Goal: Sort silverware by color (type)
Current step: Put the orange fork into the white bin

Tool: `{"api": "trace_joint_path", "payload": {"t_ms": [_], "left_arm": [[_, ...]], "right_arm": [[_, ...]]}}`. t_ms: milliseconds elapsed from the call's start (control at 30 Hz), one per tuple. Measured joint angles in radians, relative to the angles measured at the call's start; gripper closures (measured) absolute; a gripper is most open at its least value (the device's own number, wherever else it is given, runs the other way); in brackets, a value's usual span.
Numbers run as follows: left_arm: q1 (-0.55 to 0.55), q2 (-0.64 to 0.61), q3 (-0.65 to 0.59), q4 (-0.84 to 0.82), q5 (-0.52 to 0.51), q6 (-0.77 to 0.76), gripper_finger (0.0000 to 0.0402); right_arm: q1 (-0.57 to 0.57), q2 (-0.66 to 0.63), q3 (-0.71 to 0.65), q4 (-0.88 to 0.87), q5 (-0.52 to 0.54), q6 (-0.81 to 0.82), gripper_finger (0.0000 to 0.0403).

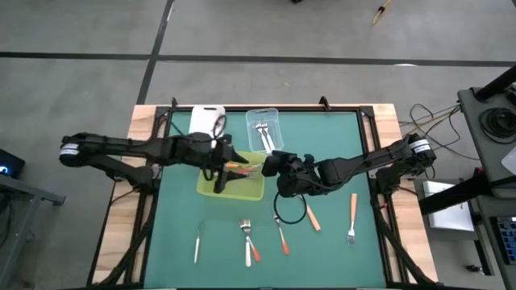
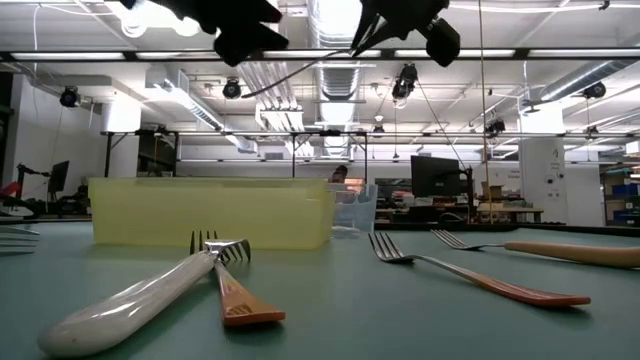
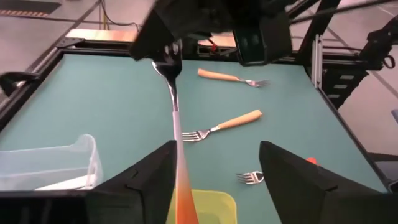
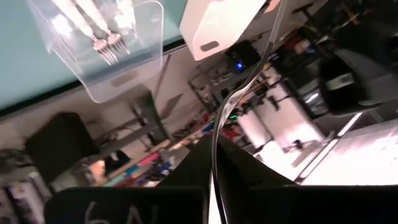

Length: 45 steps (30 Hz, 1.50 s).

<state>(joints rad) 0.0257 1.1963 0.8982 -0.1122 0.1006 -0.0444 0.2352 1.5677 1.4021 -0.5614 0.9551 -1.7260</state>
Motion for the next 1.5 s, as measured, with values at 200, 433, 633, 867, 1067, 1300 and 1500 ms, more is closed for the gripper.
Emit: {"api": "trace_joint_path", "payload": {"t_ms": [200,433,633,867,1067,1300,1500], "left_arm": [[0.003,0.089,0.003,0.094,0.029,-0.002,0.0147],[0.035,0.145,0.005,0.143,0.037,-0.021,0.0141],[0.048,0.194,0.005,0.212,0.090,-0.021,0.0141],[0.050,0.223,0.005,0.276,0.093,-0.020,0.0175],[0.055,0.217,0.005,0.303,0.093,-0.018,0.0249],[0.055,0.217,0.005,0.296,0.091,-0.019,0.0382],[0.055,0.217,0.005,0.296,0.091,-0.021,0.0398]], "right_arm": [[0.000,0.000,0.000,0.029,-0.001,-0.083,0.0394],[0.002,0.001,-0.002,0.029,-0.001,-0.147,0.0394],[0.002,0.001,-0.002,0.031,-0.002,-0.152,0.0394],[0.002,0.001,-0.002,0.045,-0.004,-0.152,0.0394],[0.002,0.001,-0.006,0.046,-0.004,-0.152,0.0394],[0.002,0.001,-0.009,0.046,-0.004,-0.133,0.0394],[0.002,0.002,-0.009,0.046,-0.006,-0.133,0.0394]]}}
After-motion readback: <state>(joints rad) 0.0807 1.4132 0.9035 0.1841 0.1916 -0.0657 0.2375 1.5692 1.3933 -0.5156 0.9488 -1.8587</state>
